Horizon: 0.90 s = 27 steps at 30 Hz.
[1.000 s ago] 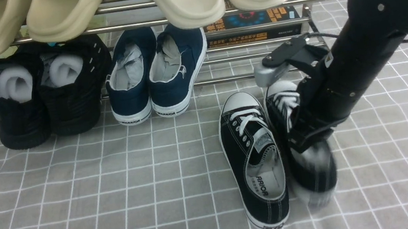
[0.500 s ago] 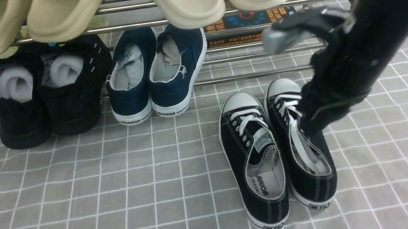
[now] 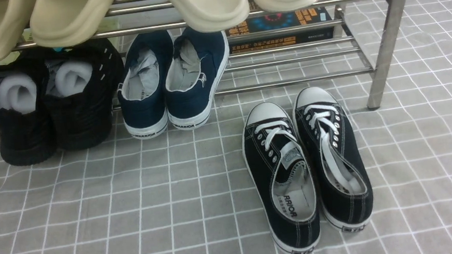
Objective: Take the shoes off the shelf with your hand from the grey coffee tablecloth.
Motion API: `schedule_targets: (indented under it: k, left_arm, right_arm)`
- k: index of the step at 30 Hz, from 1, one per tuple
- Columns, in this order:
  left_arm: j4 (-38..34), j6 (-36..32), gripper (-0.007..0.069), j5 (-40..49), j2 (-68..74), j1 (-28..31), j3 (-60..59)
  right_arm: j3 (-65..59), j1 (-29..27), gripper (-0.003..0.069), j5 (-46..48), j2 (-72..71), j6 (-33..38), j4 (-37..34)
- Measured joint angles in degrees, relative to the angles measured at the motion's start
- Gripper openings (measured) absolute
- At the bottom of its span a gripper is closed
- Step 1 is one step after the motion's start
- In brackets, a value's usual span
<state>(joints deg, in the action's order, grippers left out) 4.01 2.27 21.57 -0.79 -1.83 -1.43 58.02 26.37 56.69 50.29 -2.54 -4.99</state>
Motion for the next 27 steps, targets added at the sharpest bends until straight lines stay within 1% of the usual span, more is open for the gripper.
schedule_targets:
  k: [5, 7, 9, 12, 15, 27]
  left_arm:
    - [0.0, 0.0, 0.024, 0.0, 0.0, 0.0, 0.0]
    - [0.0, 0.0, 0.024, 0.0, 0.0, 0.0, 0.0]
    - [0.0, 0.0, 0.024, 0.0, 0.0, 0.0, 0.0]
    - [0.0, 0.0, 0.024, 0.0, 0.0, 0.0, 0.0]
    - [0.0, 0.0, 0.024, 0.0, 0.0, 0.0, 0.0]
    - [0.0, 0.0, 0.024, 0.0, 0.0, 0.0, 0.0]
  right_arm:
    - [-19.43, 0.0, -0.001, -24.52, -11.26, 0.0, -0.06]
    - [-25.48, -0.06, -0.001, -32.0, -14.23, -0.01, -0.06]
    - [-29.43, -0.06, -0.0006, -36.89, -16.61, -0.1, -0.06]
    - [-32.21, -0.06, -0.0006, -39.8, -19.06, -0.17, -0.06]
    - [-33.75, -0.06, -0.0002, -40.6, -20.48, -0.17, -0.06]
    - [-36.52, -0.06, 0.0004, -40.28, -20.6, -0.17, -0.21]
